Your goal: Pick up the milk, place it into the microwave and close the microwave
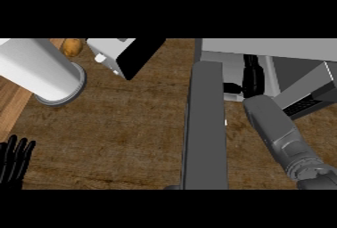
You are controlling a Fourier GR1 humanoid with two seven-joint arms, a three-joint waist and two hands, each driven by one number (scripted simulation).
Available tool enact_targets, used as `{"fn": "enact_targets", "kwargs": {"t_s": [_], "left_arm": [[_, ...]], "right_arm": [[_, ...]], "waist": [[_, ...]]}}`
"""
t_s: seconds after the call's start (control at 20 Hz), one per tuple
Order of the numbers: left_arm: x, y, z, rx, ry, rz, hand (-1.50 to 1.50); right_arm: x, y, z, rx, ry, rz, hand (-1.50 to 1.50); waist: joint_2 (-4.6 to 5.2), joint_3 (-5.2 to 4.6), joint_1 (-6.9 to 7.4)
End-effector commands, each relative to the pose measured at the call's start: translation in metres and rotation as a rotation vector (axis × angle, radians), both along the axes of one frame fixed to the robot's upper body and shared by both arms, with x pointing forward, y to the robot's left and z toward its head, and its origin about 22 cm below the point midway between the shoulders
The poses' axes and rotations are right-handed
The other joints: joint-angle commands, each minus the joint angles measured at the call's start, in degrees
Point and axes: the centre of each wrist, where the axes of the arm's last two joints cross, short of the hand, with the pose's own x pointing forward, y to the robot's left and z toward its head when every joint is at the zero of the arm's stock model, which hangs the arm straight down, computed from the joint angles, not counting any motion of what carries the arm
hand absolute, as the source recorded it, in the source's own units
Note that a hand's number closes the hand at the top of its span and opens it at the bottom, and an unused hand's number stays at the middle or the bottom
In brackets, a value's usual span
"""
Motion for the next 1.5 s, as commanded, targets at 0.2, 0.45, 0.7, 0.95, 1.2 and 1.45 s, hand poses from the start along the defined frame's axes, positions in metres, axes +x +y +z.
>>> {"fn": "enact_targets", "kwargs": {"t_s": [0.2,0.45,0.7,0.95,1.2,1.45], "left_arm": [[-0.012,-0.005,-0.003,-0.010,0.017,-0.007,-1.50],[-0.023,-0.011,0.002,0.005,0.009,0.000,-1.50],[-0.033,-0.019,-0.009,0.024,0.046,-0.067,-1.50],[-0.041,-0.032,-0.010,-0.050,0.055,-0.187,-1.50],[-0.011,-0.053,-0.010,-0.030,0.049,-0.235,-1.50],[-0.012,-0.064,-0.003,-0.026,0.060,-0.341,-1.50]], "right_arm": [[-0.013,-0.016,-0.017,0.144,0.023,0.147,-1.50],[-0.031,0.002,-0.043,0.256,0.009,0.201,-1.50],[-0.040,0.009,-0.054,0.357,0.016,0.252,-1.50],[-0.069,0.004,-0.085,0.494,0.068,0.359,-1.50],[-0.085,0.011,-0.099,0.619,0.081,0.482,-1.50],[-0.115,0.003,-0.117,0.621,0.067,0.508,-1.50]], "waist": [[-0.90,-0.05,-1.91],[-1.31,-0.09,-2.87],[-2.04,-0.21,-4.50],[-2.45,-0.24,-5.32],[-2.86,-0.33,-7.06],[-3.12,-0.38,-7.50]]}}
